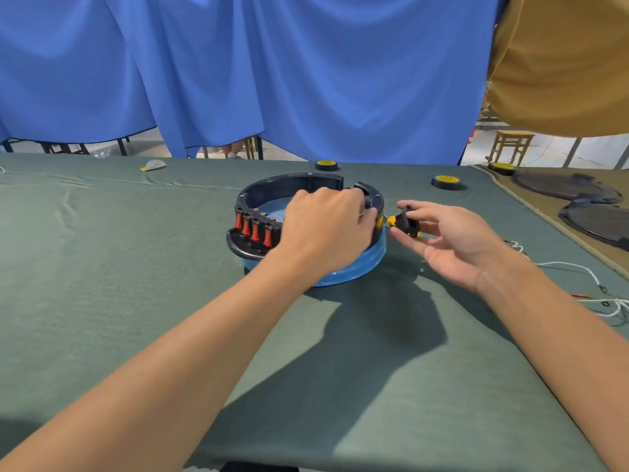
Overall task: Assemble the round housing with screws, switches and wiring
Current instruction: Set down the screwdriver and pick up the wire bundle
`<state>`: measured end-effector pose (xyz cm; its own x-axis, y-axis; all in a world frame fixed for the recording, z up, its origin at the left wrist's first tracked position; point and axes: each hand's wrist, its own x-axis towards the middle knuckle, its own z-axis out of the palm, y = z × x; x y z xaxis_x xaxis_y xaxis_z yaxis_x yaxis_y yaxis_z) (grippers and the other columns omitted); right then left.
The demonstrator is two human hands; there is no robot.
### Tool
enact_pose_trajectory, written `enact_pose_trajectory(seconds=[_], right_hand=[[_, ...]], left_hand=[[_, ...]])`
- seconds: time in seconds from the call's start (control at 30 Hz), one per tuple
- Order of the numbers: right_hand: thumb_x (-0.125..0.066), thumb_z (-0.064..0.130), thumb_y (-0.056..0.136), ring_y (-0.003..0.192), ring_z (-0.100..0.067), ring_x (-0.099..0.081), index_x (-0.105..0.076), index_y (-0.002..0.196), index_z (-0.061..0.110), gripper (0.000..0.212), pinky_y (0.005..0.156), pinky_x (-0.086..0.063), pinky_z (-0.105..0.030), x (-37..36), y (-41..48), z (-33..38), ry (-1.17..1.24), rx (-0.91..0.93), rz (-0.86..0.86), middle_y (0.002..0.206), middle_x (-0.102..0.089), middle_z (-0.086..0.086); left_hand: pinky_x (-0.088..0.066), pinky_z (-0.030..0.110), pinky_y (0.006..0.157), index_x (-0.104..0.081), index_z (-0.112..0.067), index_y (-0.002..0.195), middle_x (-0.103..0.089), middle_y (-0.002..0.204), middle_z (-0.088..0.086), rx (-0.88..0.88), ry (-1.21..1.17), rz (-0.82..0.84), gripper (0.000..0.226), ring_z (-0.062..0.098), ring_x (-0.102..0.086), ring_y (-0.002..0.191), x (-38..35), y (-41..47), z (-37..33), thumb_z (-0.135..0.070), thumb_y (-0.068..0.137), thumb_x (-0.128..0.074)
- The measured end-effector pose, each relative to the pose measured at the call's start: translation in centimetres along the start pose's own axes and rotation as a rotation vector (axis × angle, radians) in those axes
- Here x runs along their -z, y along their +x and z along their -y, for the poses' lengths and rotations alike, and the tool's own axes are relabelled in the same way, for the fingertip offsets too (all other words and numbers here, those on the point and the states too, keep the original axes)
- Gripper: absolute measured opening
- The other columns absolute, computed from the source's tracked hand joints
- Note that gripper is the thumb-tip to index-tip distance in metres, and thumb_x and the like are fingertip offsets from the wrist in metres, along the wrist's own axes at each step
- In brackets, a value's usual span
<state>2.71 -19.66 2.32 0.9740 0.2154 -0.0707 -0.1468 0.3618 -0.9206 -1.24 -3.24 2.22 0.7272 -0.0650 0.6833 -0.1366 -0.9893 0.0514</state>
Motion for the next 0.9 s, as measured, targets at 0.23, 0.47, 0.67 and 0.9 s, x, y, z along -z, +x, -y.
enact_pose_trajectory(seconds=[0.23, 0.47, 0.67, 0.9], right_hand=[[-0.07, 0.004, 0.084, 0.099, -0.011, -0.067, -0.062, 0.128, 0.019, 0.048, 0.103, -0.044, -0.028, 0.6, 0.1, -1.2, -1.032, 0.553, 0.005, 0.107, -0.069, 0.005], [-0.08, 0.023, 0.075, 0.078, -0.001, -0.069, -0.069, 0.111, 0.028, 0.038, 0.09, -0.053, -0.027, 0.2, -0.2, -1.4, -1.021, 0.643, 0.025, 0.089, -0.072, 0.012], [-0.078, 0.016, 0.08, 0.084, -0.008, -0.069, -0.062, 0.125, 0.033, 0.051, 0.079, -0.046, -0.004, -0.2, -0.6, -1.5, -0.981, 0.664, 0.081, 0.108, -0.066, 0.006], [-0.074, 0.012, 0.083, 0.072, -0.014, -0.073, -0.066, 0.108, 0.024, 0.028, 0.064, -0.057, -0.02, -0.2, -0.2, -1.6, -0.779, 0.673, -0.011, 0.099, -0.068, 0.001]], left_hand=[[-0.026, 0.035, 0.068, -0.057, -0.018, 0.09, -0.069, 0.09, 0.007, -0.038, 0.208, 0.009, 0.037, 0.031, -0.064, 0.086, -3.0, 0.2, -1.4, -0.048, 0.1, -0.036], [-0.032, 0.031, 0.063, -0.074, -0.033, 0.093, -0.051, 0.058, -0.004, -0.096, 0.05, 0.017, 0.045, 0.027, -0.056, 0.068, -0.8, -0.6, 3.0, -0.058, 0.092, -0.036], [-0.037, 0.033, 0.081, -0.075, -0.023, 0.083, -0.062, 0.068, 0.013, -0.068, -0.206, 0.167, 0.056, 0.027, -0.052, 0.069, 1.5, -0.7, 5.9, -0.059, 0.081, -0.032], [-0.026, 0.037, 0.076, -0.064, -0.021, 0.078, -0.068, 0.079, 0.0, -0.013, 0.099, 0.099, 0.044, 0.029, -0.062, 0.082, -0.5, 1.0, 0.5, -0.044, 0.1, -0.033]])
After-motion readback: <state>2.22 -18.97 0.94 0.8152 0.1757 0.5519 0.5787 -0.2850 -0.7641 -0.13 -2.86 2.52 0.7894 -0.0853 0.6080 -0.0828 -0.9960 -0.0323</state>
